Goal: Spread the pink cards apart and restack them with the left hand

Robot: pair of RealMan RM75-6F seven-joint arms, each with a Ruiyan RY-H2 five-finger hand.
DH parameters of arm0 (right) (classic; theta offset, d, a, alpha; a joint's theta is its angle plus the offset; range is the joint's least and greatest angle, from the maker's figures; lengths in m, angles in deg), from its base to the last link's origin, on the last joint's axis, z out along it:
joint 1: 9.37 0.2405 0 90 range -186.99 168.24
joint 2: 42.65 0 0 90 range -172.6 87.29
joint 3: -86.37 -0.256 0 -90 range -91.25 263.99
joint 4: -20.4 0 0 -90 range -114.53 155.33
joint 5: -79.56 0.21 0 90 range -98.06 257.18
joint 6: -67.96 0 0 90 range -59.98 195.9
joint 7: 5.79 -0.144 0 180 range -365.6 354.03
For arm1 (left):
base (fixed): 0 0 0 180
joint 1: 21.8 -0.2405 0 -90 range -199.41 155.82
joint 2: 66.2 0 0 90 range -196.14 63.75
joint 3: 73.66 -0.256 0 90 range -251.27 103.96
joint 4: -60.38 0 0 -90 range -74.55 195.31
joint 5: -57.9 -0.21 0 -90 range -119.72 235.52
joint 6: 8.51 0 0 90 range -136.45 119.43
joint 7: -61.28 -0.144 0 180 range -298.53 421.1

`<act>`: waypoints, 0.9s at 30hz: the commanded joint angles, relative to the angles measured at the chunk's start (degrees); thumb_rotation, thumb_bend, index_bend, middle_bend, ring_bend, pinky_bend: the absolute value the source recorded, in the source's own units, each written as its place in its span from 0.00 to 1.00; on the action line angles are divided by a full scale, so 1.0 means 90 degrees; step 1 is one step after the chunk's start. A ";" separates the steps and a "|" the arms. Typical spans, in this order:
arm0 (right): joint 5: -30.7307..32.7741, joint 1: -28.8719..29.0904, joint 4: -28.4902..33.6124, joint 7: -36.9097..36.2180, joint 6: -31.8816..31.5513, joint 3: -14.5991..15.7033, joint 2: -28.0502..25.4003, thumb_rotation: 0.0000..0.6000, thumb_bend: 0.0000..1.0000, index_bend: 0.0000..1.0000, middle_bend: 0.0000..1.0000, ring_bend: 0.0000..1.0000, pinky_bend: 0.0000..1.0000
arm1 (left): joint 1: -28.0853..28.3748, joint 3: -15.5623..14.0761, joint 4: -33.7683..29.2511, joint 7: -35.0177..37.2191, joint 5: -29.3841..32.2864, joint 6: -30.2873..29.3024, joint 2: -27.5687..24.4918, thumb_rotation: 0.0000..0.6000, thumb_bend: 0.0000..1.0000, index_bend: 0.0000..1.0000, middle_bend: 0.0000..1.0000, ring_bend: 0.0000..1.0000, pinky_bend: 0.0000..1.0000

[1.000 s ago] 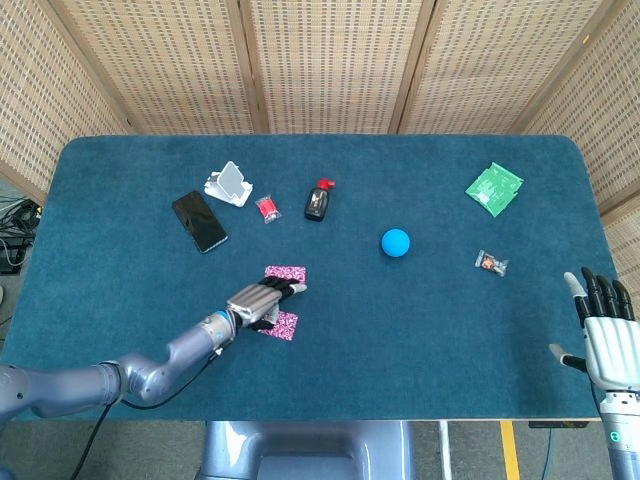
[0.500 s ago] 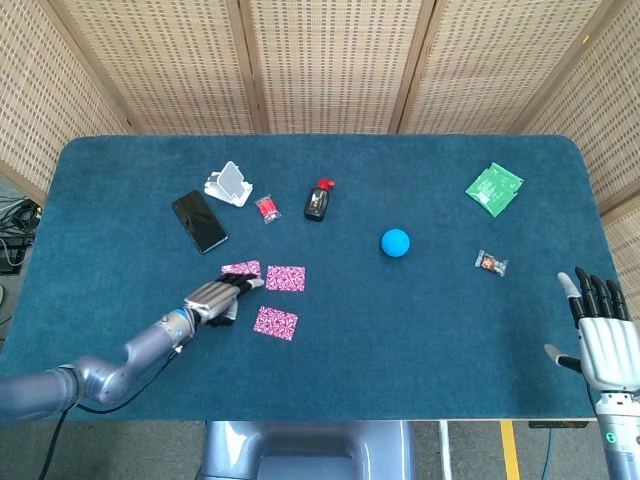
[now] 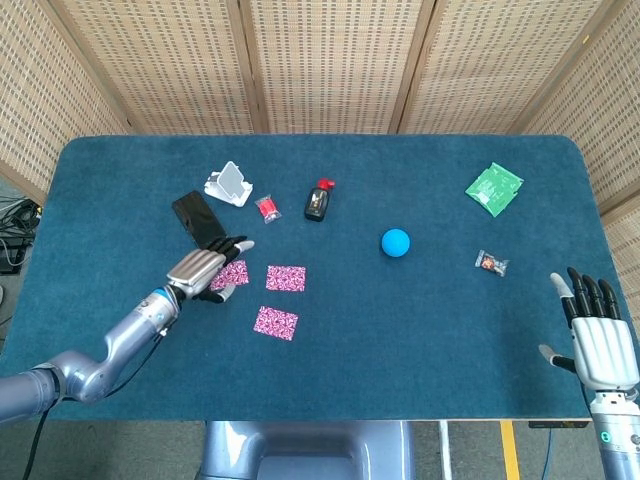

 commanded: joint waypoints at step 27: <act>0.0398 0.0064 -0.0240 -0.0246 0.0240 -0.0141 -0.0016 1.00 0.00 0.00 0.00 0.00 0.00 | 0.1847 0.0279 0.2004 -0.3423 0.3882 0.0413 0.2321 1.00 0.16 0.35 0.00 0.00 0.00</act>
